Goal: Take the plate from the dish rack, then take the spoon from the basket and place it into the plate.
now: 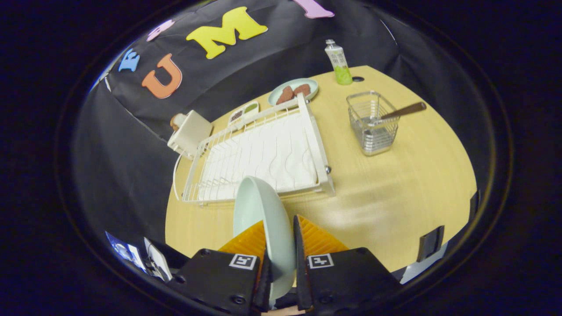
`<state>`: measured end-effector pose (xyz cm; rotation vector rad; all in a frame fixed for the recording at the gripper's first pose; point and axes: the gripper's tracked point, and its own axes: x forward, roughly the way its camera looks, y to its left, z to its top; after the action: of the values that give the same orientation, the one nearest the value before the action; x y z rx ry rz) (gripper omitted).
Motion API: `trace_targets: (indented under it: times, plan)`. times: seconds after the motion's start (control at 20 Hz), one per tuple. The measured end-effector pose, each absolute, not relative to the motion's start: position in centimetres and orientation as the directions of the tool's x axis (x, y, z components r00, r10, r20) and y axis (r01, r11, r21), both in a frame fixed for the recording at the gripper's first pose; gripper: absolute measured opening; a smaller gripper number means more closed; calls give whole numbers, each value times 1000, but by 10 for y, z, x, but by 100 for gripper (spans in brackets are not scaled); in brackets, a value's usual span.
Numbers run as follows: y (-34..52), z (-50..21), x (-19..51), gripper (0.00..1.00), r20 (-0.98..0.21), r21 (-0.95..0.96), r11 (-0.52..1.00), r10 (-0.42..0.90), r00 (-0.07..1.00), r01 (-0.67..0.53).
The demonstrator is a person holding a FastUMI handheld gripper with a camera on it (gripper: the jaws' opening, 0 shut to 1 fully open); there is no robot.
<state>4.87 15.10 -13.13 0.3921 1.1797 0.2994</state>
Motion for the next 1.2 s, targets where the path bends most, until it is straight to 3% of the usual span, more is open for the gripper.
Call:
trace_targets:
  times: [0.5,1.0,1.2]
  plan:
    - [168,-185,27,29,-770,609,792,578,269,41]
    - [134,-192,49,44,-805,545,837,511,302,39]
    - [117,-180,54,47,-796,503,864,471,381,-17]
